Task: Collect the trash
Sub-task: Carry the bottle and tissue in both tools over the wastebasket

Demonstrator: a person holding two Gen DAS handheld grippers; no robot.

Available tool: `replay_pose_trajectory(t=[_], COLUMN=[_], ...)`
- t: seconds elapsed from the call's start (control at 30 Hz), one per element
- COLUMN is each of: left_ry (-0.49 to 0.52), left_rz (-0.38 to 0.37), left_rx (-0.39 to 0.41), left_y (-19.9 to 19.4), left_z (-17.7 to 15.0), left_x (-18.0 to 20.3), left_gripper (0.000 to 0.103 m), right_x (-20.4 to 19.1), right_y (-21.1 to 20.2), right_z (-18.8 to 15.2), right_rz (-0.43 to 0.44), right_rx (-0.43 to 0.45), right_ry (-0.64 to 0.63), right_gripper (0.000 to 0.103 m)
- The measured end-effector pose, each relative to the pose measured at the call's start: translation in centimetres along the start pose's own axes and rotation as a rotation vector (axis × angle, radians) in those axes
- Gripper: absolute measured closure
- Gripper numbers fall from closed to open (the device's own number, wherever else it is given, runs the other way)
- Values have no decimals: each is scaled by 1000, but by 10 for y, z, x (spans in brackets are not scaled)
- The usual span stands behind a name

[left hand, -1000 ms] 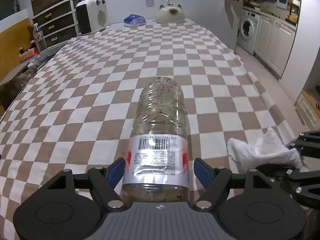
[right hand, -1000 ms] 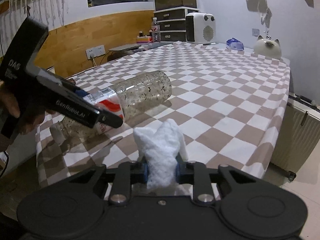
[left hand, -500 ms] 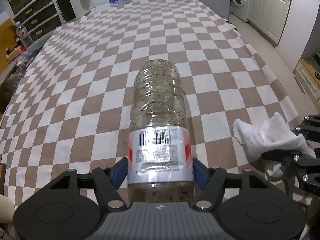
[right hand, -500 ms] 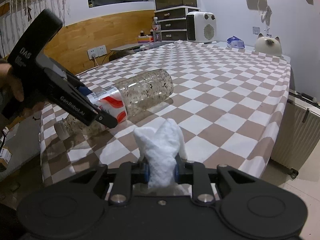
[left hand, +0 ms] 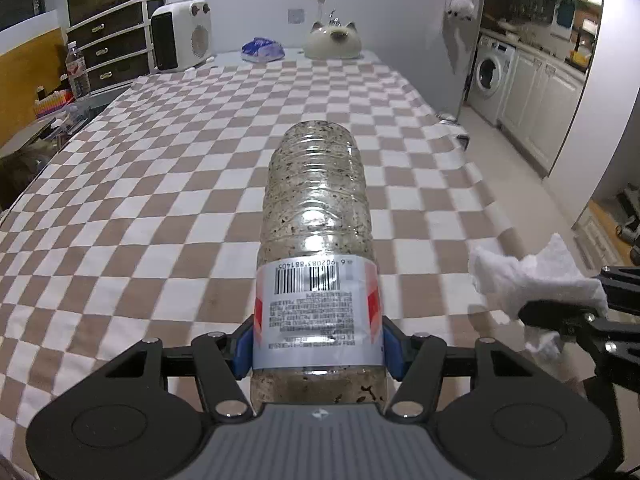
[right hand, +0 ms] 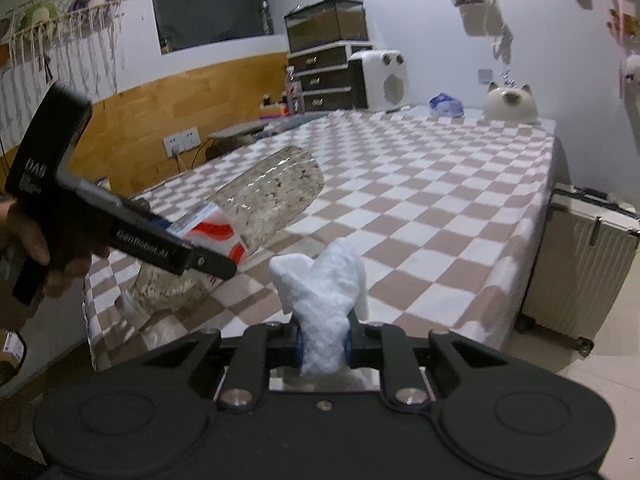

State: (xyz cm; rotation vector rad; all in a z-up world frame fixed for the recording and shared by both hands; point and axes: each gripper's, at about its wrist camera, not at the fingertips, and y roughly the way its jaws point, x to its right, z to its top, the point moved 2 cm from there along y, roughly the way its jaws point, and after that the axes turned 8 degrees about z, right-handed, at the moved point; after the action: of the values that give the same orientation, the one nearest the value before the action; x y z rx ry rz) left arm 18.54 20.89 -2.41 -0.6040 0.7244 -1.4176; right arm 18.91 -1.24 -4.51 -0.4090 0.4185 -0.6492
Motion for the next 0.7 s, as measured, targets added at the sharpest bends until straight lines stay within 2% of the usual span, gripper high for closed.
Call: replay_pose_trajectory(t=[0.37, 0.7], left_ry=[-5, 38], left_rz=[-106, -192], left_rx=[55, 61], left_y=[-24, -24], left_z=[-2, -12], left_x=[81, 181], left_gripper=[42, 42], right_x=[30, 73], right_y=[-74, -149], right_z=[-5, -38], right_rz=[-130, -280], right_rx=[97, 138], right_ry=[37, 88], right_gripper=[85, 85])
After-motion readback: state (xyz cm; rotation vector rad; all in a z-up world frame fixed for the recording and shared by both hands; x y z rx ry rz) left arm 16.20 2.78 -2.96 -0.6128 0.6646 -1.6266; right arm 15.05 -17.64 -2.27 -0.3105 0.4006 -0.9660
